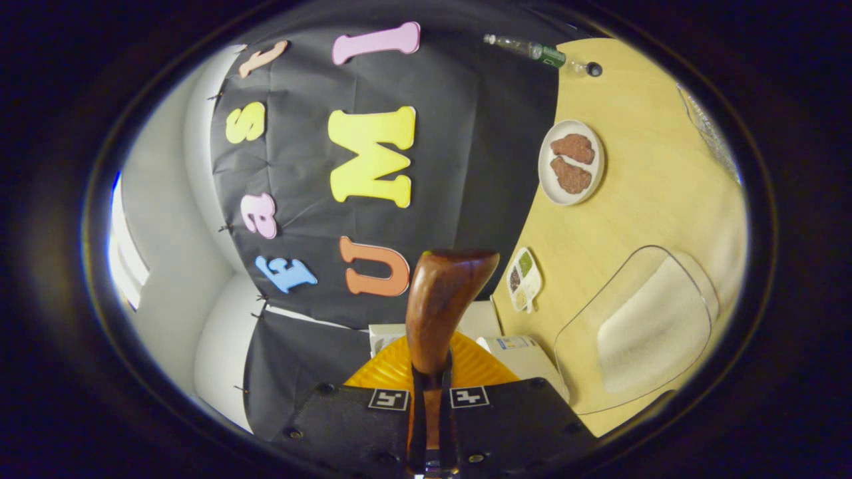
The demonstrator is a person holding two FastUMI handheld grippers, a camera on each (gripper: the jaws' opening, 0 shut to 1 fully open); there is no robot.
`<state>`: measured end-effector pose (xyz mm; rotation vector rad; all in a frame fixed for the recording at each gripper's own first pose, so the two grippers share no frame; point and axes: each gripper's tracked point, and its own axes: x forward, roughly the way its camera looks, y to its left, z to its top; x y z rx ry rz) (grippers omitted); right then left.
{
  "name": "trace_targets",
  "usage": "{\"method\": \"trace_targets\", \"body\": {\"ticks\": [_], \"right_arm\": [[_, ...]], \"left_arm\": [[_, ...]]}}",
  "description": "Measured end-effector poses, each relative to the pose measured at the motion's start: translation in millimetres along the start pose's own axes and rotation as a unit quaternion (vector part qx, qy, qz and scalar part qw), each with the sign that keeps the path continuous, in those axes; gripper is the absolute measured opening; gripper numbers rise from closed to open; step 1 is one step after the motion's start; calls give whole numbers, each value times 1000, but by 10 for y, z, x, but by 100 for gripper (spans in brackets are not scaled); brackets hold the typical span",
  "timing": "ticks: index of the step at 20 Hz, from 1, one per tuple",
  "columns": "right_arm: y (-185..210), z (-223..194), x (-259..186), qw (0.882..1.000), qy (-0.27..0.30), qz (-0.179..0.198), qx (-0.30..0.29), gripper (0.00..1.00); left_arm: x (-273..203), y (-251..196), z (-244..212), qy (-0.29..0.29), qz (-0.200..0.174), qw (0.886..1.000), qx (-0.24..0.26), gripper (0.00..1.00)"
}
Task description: Close the left gripper, press the button to open the rice cooker; take a wooden spoon from the chopstick holder with the right hand, scoop a spoonful of rice and pour it into the rice cooker, then put the wooden spoon back into the chopstick holder.
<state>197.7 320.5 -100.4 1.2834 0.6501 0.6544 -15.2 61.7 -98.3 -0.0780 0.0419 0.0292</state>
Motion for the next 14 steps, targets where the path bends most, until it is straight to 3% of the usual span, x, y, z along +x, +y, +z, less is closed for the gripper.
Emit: {"method": "trace_targets", "body": {"ticks": [8,14], "right_arm": [[154,-387,800,990,3,-51,-128,9],[251,-727,1456,955,-6,-86,-285,9]], "left_arm": [[-114,258,-44,2,15,1000,-6,94],[-216,316,-137,8,20,1000,-7,94]]}}
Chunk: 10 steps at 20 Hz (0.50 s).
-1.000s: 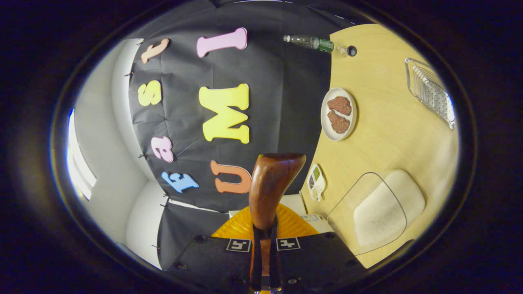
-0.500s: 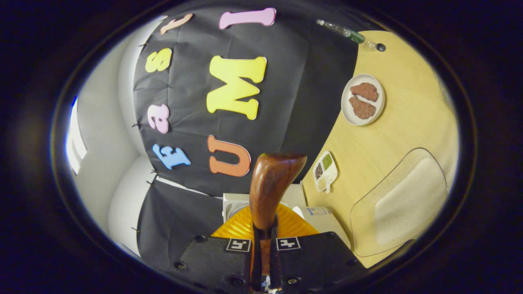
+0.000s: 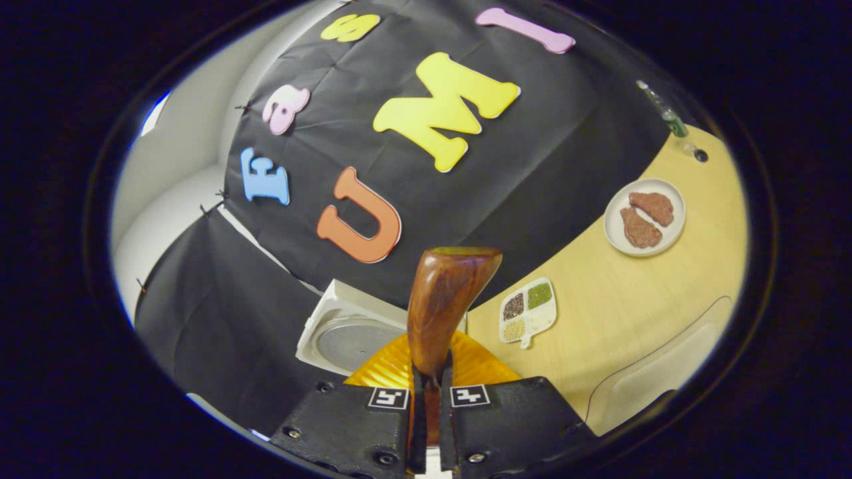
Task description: Close the left gripper, press the button to open the rice cooker; take a wooden spoon from the chopstick holder with the right hand, scoop a spoonful of rice and pour it into the rice cooker, then put the wooden spoon back into the chopstick holder.
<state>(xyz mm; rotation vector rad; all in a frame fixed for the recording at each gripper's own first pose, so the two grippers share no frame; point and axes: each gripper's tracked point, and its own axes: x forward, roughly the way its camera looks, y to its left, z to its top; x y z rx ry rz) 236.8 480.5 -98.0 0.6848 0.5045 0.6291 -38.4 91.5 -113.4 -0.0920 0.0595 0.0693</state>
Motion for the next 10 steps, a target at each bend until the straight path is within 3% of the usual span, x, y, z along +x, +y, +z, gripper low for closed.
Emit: {"method": "trace_targets", "body": {"ticks": [4,10], "right_arm": [[198,-226,347,993,-7,-21,-118,10],[461,-506,597,950,-30,-35,-308,10]], "left_arm": [[-76,4,-49,7,2,1000,-2,94],[-162,-58,-65,7,-4,1000,3,94]]}}
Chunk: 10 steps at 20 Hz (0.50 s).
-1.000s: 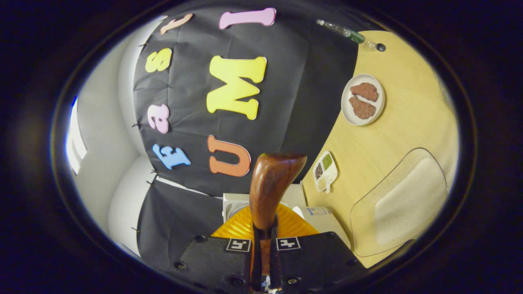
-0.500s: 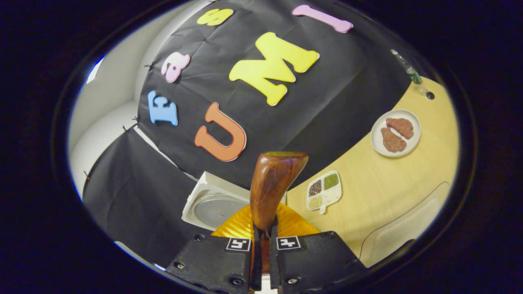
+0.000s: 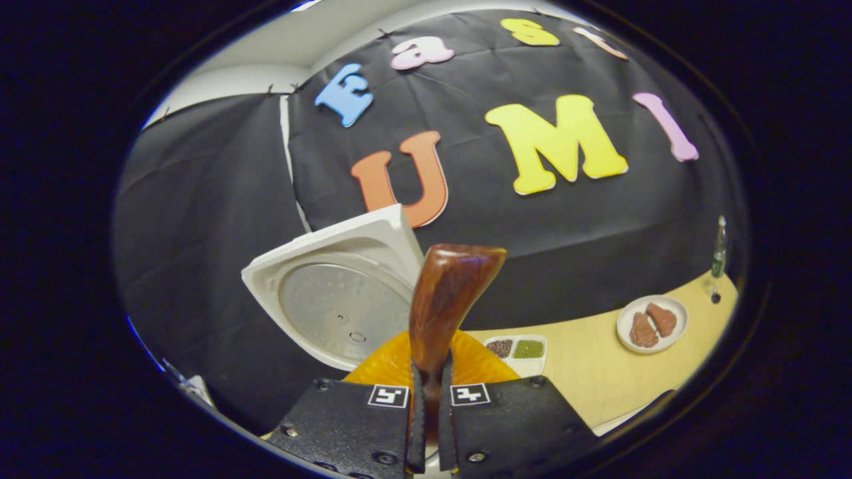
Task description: Close the left gripper, press the button to open the rice cooker; take a wooden spoon from the chopstick holder with the right hand, scoop a spoonful of rice and pour it into the rice cooker, then put the wooden spoon back into the chopstick holder.
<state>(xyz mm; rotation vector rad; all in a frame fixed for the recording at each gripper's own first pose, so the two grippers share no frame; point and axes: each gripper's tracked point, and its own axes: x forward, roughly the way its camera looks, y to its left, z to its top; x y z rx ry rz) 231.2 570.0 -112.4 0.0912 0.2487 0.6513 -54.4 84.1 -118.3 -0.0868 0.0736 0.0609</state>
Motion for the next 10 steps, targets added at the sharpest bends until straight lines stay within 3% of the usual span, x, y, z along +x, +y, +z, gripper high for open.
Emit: {"method": "trace_targets", "body": {"ticks": [3,5,7,10], "right_arm": [[293,-5,2,995,-18,13,-93,10],[332,-19,-83,987,-34,-10,-155,10],[470,-79,-104,977,-43,-6,-208,10],[549,-62,-188,966,-63,-5,-250,7]], "left_arm": [[-14,-16,-25,4,-2,1000,-7,94],[-27,-24,-47,6,-2,1000,-7,94],[-38,-9,-19,1,2,1000,-6,93],[-43,-88,20,-2,-2,1000,-6,94]]}}
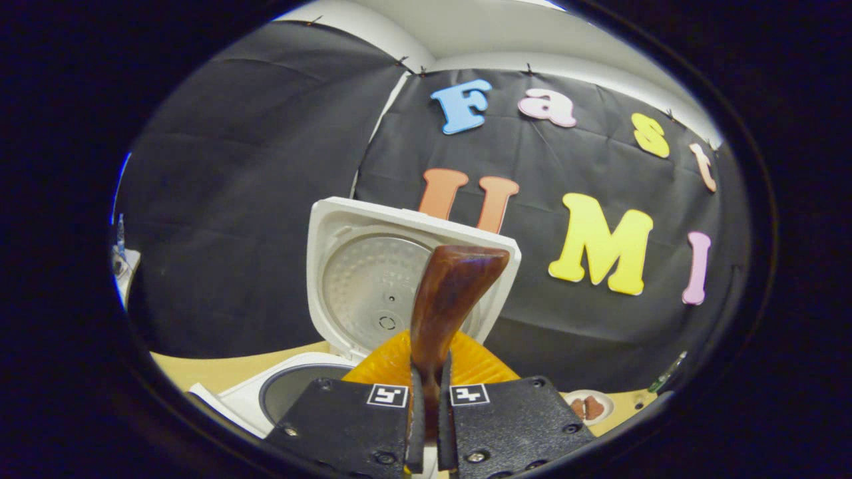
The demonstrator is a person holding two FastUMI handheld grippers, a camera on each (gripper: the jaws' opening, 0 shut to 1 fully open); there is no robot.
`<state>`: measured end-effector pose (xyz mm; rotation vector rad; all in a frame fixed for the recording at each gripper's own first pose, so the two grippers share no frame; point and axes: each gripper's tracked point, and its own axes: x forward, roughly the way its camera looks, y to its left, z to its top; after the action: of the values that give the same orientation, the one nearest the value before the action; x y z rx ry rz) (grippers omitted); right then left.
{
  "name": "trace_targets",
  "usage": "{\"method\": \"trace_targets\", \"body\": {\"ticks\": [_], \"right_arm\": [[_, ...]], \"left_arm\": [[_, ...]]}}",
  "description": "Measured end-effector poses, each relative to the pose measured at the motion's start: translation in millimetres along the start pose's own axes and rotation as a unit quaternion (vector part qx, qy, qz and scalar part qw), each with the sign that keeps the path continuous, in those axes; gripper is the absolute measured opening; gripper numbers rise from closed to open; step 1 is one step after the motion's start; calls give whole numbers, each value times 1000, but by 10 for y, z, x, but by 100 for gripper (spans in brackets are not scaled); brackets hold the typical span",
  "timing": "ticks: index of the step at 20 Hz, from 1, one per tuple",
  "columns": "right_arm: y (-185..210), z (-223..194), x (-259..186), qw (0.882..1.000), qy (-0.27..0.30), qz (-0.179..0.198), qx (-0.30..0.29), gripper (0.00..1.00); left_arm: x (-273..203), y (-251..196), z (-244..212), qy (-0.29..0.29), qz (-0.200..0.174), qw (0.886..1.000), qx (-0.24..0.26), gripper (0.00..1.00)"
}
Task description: Close the left gripper, press the button to open the rice cooker; take a wooden spoon from the chopstick holder with the right hand, scoop a spoonful of rice and pour it into the rice cooker, then put the wooden spoon back into the chopstick holder.
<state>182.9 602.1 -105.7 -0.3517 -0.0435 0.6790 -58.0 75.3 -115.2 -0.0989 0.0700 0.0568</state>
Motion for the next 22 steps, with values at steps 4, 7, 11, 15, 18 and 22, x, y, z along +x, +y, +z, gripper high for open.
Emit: {"method": "trace_targets", "body": {"ticks": [4,7,11,15,18,22], "right_arm": [[-136,68,-213,999,-10,8,33,10],[-409,161,-463,998,-25,5,66,10],[-887,185,-889,995,-34,-13,97,10],[-1467,141,-1427,992,-38,-35,117,10],[-1992,91,-1869,988,-43,-73,126,12],[-2580,0,-2374,984,-53,-115,124,10]], "left_arm": [[2,-68,31,-2,-2,1000,2,94],[36,-131,72,-9,0,1000,2,94],[125,-269,124,-16,-4,1000,4,94],[245,-438,228,-29,-7,1000,-3,94],[348,-580,270,-37,-14,999,-5,94],[490,-784,324,-41,-20,999,0,94]]}}
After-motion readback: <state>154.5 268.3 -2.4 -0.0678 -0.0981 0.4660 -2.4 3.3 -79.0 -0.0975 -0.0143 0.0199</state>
